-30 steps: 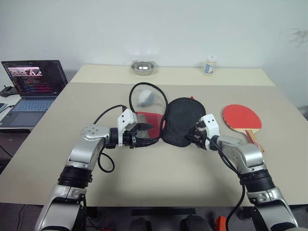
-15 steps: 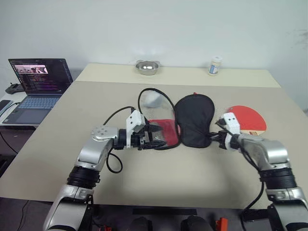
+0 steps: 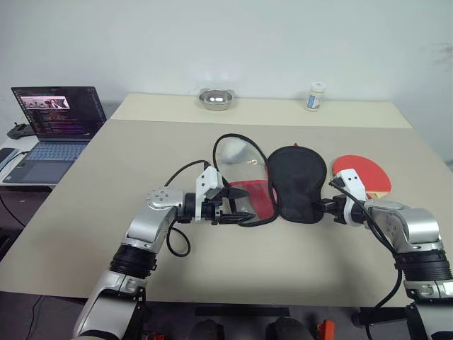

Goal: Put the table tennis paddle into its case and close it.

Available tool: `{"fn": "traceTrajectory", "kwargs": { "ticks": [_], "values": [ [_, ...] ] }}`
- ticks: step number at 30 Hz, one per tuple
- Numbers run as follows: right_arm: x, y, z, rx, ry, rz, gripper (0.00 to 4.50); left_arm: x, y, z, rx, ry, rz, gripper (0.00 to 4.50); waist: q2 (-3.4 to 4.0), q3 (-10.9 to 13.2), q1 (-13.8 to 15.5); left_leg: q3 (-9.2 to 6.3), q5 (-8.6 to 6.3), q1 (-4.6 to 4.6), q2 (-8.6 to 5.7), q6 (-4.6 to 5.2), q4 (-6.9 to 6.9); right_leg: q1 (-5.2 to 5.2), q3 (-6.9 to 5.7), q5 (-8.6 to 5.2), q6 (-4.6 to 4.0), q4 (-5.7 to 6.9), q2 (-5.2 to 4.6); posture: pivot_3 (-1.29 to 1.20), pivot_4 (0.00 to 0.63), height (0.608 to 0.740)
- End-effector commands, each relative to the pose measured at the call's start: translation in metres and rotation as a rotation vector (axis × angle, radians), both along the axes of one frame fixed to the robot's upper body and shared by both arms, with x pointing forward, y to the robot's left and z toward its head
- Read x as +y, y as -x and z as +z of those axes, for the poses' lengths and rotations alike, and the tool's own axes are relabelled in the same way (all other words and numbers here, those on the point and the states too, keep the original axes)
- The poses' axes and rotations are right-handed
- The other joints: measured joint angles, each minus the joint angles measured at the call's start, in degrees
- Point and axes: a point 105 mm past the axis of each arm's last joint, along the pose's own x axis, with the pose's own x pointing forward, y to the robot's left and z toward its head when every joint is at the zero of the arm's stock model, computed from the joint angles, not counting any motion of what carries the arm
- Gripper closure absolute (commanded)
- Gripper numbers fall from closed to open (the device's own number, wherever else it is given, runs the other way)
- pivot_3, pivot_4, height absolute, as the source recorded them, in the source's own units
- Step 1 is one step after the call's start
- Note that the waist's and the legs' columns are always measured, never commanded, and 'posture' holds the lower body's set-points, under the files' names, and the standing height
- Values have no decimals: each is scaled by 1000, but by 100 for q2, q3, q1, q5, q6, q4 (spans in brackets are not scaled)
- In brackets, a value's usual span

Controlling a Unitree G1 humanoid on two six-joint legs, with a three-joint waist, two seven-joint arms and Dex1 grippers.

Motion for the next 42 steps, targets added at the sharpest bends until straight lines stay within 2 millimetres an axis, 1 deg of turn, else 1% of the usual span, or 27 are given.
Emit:
{"fn": "traceTrajectory", "kwargs": {
  "ticks": [1, 3, 4, 5, 6, 7, 8, 9, 11, 13, 18, 21, 24, 26, 28, 31, 33, 34, 36, 39, 42],
  "values": [
    [-13, -8, 29, -110, 44, -16, 2490, -6, 3, 6, -38, 9, -35, 1206, 0, 0, 2, 0, 0, 0, 0, 0, 0, 0, 1, 0, 0, 0, 0, 0, 150, 740],
    [-21, -8, 43, -149, 64, -22, 1787, -7, 4, 6, -39, 9, -38, 1206, 0, 0, 5, 0, 0, 0, 0, 0, 0, 0, 0, 0, 0, 0, 0, 0, 150, 740],
    [-30, -7, 55, -180, 68, -40, 1401, -7, 5, 6, -39, 10, -40, 1206, 0, 0, 6, 0, 0, 0, 0, 0, 0, 0, 0, 0, 0, -1, 0, 0, 150, 740],
    [-35, -6, 63, -199, 69, -52, 1042, -7, 6, 6, -39, 11, -41, 1206, 1, 1, 10, 0, 0, 0, 0, 0, 0, 0, 0, 0, 0, -1, 0, 0, 150, 740],
    [-45, -4, 72, -219, 71, -80, 701, -8, 6, 7, -39, 12, -44, 1206, 2, 1, 14, 0, 0, -1, 0, 0, 0, 0, 0, 0, 0, -1, 0, 0, 150, 740],
    [-55, -2, 76, -224, 71, -116, 356, -10, 7, 8, -39, 12, -45, 1206, 2, 1, 16, 0, 0, -1, 0, 0, -1, 0, 0, 0, 0, -2, 0, 0, 150, 740],
    [-66, 0, 75, -218, 78, -155, 19, -11, 8, 9, -40, 12, -46, 1206, 2, 1, 20, 0, 0, -2, 0, 0, -1, 0, 0, 0, 0, -4, 0, 0, 150, 740],
    [-76, 3, 73, -211, 87, -199, 19, -13, 9, 10, -40, 12, -48, 1206, 2, 1, 20, 0, 0, -2, 0, 0, -2, 0, 0, 0, 0, -5, 0, 0, 150, 740],
    [-95, 6, 62, -190, 116, -297, 19, -15, 11, 13, -38, 13, -52, 1206, 1, 1, 21, 0, 0, -2, 1, 0, -2, 0, -1, 0, 0, -6, 0, 0, 150, 740],
    [-107, 9, 50, -163, 134, -368, 19, -19, 13, 18, -41, 24, -62, 1206, 1, 0, 19, -1, 0, -1, 2, 0, -3, 1, 0, 0, 0, -5, 0, 0, 150, 740],
    [-110, 9, 32, -122, 125, -417, 19, -24, 13, 28, -65, 23, -77, 1206, 6, 3, -10, 8, 1, 3, 1, 0, -2, 0, 10, 0, 1, 2, 2, 0, 150, 740],
    [-118, 6, 23, -109, 130, -467, 19, -27, 10, 36, -92, 23, -80, 1206, 6, 3, 0, 6, 1, 4, 1, 0, -1, 0, 8, -1, 1, 2, 5, 0, 150, 740],
    [-123, 3, 16, -94, 138, -475, 19, -29, 10, 41, -113, 19, -88, 1206, 6, 3, 0, 9, 1, 2, 0, 1, -1, 0, 10, -1, 1, -2, 4, 0, 150, 740],
    [-125, 2, 9, -75, 149, -479, 19, -30, 10, 41, -116, 18, -90, 1206, 6, 3, -8, 11, 1, 2, 0, 1, -3, 0, 12, -1, 2, -4, 5, 0, 150, 740],
    [-124, 0, 4, -64, 107, -477, 19, -28, 9, 39, -114, 18, -87, 1206, 6, 3, -17, 11, 1, 3, 1, 1, -3, 0, 13, -1, 2, -4, 5, 0, 150, 740],
    [-125, -3, -2, -57, 86, -481, 19, -26, 7, 34, -108, 18, -77, 1206, 5, 3, -20, 11, 1, 4, 1, 0, -2, 1, 13, -1, 1, -1, 6, 0, 150, 740],
    [-124, -5, -3, -57, 90, -470, 19, -22, 6, 26, -101, 9, -72, 1206, 5, 3, -21, 12, 2, 6, 1, 1, 0, 2, 15, 0, 2, -1, 6, 0, 150, 740],
    [-123, -6, -4, -56, 91, -465, 193, -21, 6, 24, -99, 8, -69, 1206, 5, 3, -22, 13, 2, 8, 1, 2, 2, 5, 15, 0, 3, -1, 6, 0, 150, 740],
    [-122, -7, -6, -51, 97, -464, 680, -19, 4, 21, -99, 9, -65, 1206, 5, 3, -28, 16, 4, 10, 1, 4, 2, 5, 18, 0, 3, -1, 6, 0, 150, 740],
    [-125, -8, -7, -51, 94, -490, 1692, -18, 3, 19, -101, 10, -62, 1206, 5, 3, -46, 15, 5, 10, 2, 5, 2, 5, 18, 0, 3, 0, 6, 0, 150, 740],
    [-130, -12, -1, -83, 88, -544, 2722, -17, 3, 18, -98, 11, -52, 1206, 5, 3, -91, 17, 5, 10, 2, 5, 2, 6, 20, 1, 3, 0, 5, 0, 150, 740]
  ]
}}
